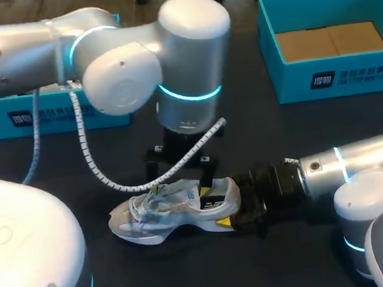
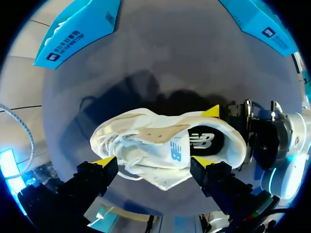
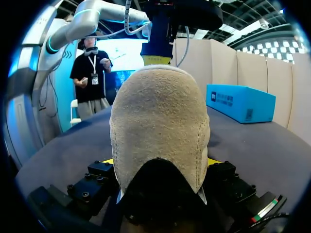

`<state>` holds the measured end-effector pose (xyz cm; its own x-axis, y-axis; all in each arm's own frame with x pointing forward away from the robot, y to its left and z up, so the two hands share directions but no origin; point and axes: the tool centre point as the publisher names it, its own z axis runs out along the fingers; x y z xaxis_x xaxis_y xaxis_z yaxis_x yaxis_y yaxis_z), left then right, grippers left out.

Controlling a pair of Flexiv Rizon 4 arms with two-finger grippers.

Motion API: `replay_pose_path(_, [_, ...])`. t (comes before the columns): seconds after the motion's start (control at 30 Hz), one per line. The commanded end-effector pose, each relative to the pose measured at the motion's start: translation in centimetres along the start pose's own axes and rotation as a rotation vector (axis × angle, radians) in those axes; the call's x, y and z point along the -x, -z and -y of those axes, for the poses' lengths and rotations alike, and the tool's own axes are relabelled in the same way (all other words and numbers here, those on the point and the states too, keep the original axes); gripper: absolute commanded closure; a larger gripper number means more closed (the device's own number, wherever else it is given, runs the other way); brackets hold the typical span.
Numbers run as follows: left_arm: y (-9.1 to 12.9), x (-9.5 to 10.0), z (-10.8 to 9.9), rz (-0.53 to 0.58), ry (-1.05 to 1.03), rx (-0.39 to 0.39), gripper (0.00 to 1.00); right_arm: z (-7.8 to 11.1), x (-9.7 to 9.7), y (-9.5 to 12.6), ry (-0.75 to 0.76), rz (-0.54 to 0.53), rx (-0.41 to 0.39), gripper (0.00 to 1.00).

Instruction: Take the shoe out of the shoebox, open the shoe tongue, remove and reinsert the insole, then place the shoe into the shoebox

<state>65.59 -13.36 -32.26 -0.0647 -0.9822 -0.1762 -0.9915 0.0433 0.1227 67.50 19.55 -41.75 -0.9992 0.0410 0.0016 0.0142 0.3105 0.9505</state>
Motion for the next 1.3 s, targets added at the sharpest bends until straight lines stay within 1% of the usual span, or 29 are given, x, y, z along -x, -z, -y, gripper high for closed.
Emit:
replay_pose_path(0.03, [-1.1,-1.1,0.3,0.076,-0.001,0.007,0.00,-0.1,0.1,-0.2,-0.001,-0.001,-0.008,1.00])
replay_pose_path(0.23, [-2.0,-1.7,0.8,0.103,0.019,0.021,0.00,-0.1,0.1,-0.2,-0.001,-0.001,-0.008,1.00])
replay_pose_path(0.3, [-2.1,-1.7,0.8,0.115,0.019,0.043,0.00,-0.1,0.1,-0.2,-0.001,-0.001,-0.008,1.00])
replay_pose_path(0.47, [-2.5,-1.8,0.8,0.158,0.024,0.059,0.00,-0.1,0.1,-0.2,-0.001,-0.001,-0.008,1.00])
replay_pose_path(0.6, [-2.8,-1.4,0.8,0.189,0.032,0.060,0.00,-0.1,0.1,-0.2,-0.001,-0.001,-0.008,1.00])
replay_pose_path(0.9, [-3.1,0.2,0.4,0.226,0.025,0.054,0.00,-0.1,0.1,-0.2,-0.001,-0.001,-0.008,1.00])
replay_pose_path(0.97, [-3.1,0.5,0.4,0.221,0.034,0.052,0.09,-0.1,0.1,-0.2,-0.001,-0.001,-0.008,1.00])
replay_pose_path(1.0, [-2.9,0.8,0.4,0.203,0.041,0.058,0.19,-0.1,0.1,-0.2,-0.001,-0.001,-0.008,1.00])
replay_pose_path(1.03, [-2.8,1.0,0.4,0.195,0.043,0.059,0.25,-0.1,0.1,-0.2,-0.001,-0.001,-0.008,1.00])
replay_pose_path(1.07, [-2.7,1.2,0.4,0.186,0.044,0.061,0.35,-0.1,0.1,-0.2,-0.001,-0.001,-0.008,1.00])
replay_pose_path(1.2, [-2.0,1.9,0.2,0.147,0.047,0.058,0.41,-0.1,0.1,-0.2,-0.001,-0.001,-0.008,1.00])
replay_pose_path(1.3, [-1.6,2.1,0.2,0.126,0.048,0.051,0.43,-0.1,0.1,-0.2,-0.001,-0.001,-0.008,1.00])
